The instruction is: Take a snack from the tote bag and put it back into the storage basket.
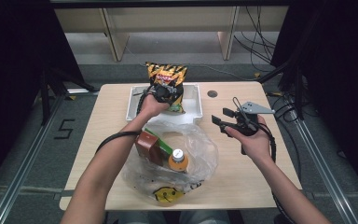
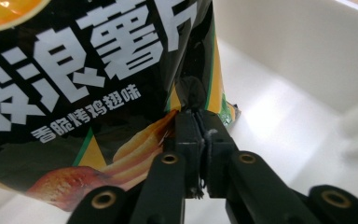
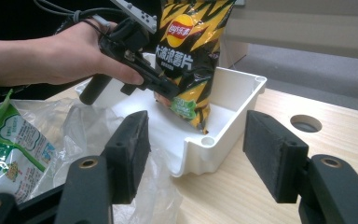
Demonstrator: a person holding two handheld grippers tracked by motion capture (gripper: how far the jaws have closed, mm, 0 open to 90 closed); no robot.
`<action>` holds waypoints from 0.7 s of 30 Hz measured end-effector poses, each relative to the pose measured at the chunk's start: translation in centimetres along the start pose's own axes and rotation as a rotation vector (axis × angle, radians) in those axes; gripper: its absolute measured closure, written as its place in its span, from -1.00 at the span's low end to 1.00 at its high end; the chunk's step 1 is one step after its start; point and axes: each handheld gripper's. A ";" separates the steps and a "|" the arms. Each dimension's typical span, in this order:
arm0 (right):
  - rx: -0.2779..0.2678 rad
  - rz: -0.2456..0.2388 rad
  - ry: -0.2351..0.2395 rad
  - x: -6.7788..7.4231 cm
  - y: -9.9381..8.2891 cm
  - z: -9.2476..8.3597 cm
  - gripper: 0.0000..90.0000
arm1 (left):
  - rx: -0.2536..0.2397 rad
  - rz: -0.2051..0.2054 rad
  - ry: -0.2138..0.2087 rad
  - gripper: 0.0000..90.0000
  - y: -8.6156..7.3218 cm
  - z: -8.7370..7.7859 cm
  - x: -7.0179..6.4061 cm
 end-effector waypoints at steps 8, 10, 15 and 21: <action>-0.008 -0.003 0.002 0.4 0.3 -0.2 -0.08 | -0.065 -0.013 0.014 0.65 -0.3 -3.3 0.2; 0.001 -0.011 0.004 0.6 0.5 -0.3 -0.08 | -0.099 -0.014 0.021 0.63 -0.5 -5.3 0.4; -0.010 -0.034 0.007 1.2 0.7 -0.3 -0.08 | -0.122 -0.018 0.039 0.58 -1.2 -7.5 0.4; 0.019 -0.057 0.057 2.7 1.0 -0.2 -0.08 | -0.171 -0.061 0.072 0.53 -3.2 -11.3 0.3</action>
Point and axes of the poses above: each handheld gripper's, and its own axes: z roughly forward along the jaws, y roughly out of its top, x roughly to its left, and after that the axes turned 5 degrees about z, right-handed
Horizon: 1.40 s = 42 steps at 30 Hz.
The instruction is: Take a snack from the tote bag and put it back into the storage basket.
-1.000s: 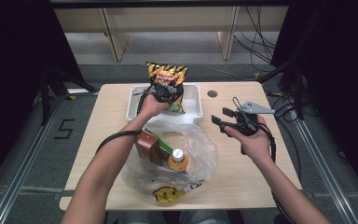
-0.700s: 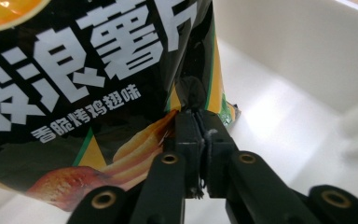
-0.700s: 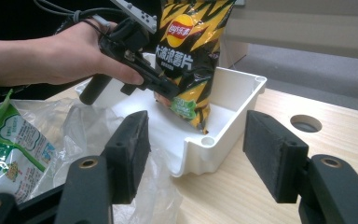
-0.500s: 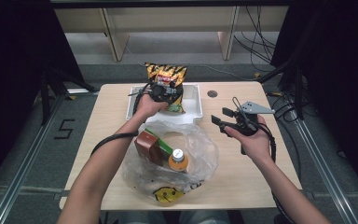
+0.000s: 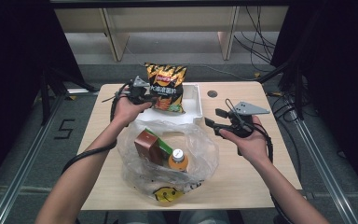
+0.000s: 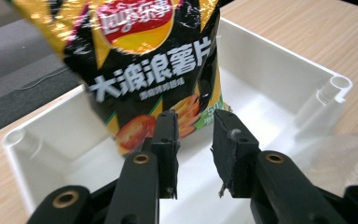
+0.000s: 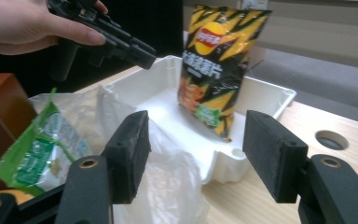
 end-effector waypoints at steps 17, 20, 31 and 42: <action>0.083 -0.087 0.213 4.3 1.5 1.8 0.23 | -0.128 -0.163 0.127 0.07 -7.7 -11.6 -2.1; 0.104 -0.080 0.244 5.7 1.7 2.4 0.29 | -0.146 -0.186 0.146 0.03 -10.1 -13.4 -3.3; 0.159 -0.077 0.300 7.4 1.5 3.6 0.41 | -0.157 -0.224 0.208 -0.03 -13.8 -15.9 -5.6; 0.226 -0.072 0.340 8.5 1.6 4.7 0.41 | -0.142 -0.248 0.224 -0.05 -15.2 -16.0 -6.5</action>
Point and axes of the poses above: each handheld gripper's, and its own axes: z roughly forward along the jaws, y roughly out of its top, x roughly to its left, and after that the axes turned 5 degrees about z, right-handed
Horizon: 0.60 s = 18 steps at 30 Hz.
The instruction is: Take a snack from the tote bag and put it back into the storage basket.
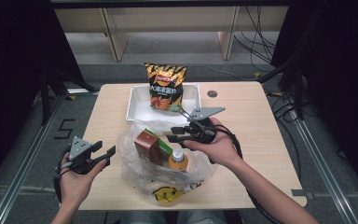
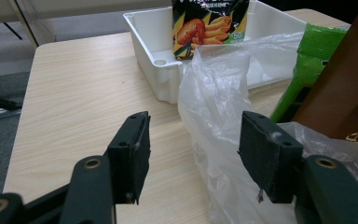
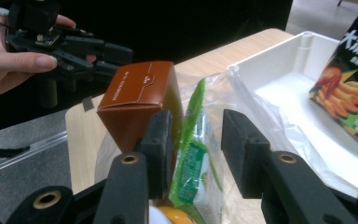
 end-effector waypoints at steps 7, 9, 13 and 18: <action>0.022 -0.002 0.021 0.0 0.1 0.8 0.41 | 0.003 0.004 0.000 -0.05 -0.3 0.3 -0.1; 0.043 0.008 0.015 0.2 0.2 0.9 0.41 | 0.003 -0.001 -0.004 -0.05 -0.5 0.3 -0.2; 0.055 -0.001 0.017 0.4 0.3 1.2 0.41 | 0.003 0.000 -0.009 -0.05 -0.7 0.3 -0.2; 0.092 0.004 0.019 0.4 0.3 1.5 0.40 | 0.003 0.002 -0.007 -0.05 -0.6 0.2 -0.2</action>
Point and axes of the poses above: each handheld gripper's, and its own axes: z roughly forward along the jaws, y roughly out of its top, x roughly to its left, and after that the axes turned 5 degrees about z, right-handed
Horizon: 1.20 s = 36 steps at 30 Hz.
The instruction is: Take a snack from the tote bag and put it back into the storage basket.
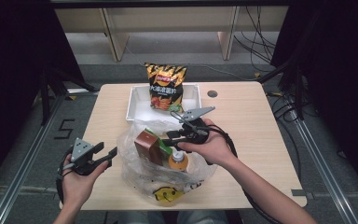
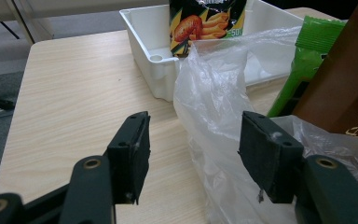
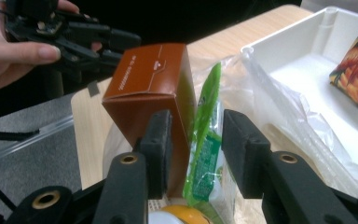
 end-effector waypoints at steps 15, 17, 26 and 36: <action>0.078 0.026 -0.009 -0.5 -0.4 1.4 0.48 | -0.006 0.002 -0.007 -0.06 0.1 0.1 -0.2; 0.097 0.028 -0.002 -0.5 -0.4 1.4 0.48 | -0.008 0.002 -0.007 -0.06 0.1 0.1 -0.2; 0.123 0.028 -0.010 -0.8 -0.4 1.7 0.57 | -0.004 -0.003 -0.010 -0.07 0.1 0.1 -0.1; 0.145 0.006 -0.010 -0.7 -0.3 1.9 0.78 | -0.007 -0.010 -0.012 -0.06 0.0 0.2 0.0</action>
Point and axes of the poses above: each handheld gripper's, and its own axes: z roughly forward along the jaws, y roughly out of its top, x roughly to its left, and after that the axes turned 5 degrees about z, right-handed
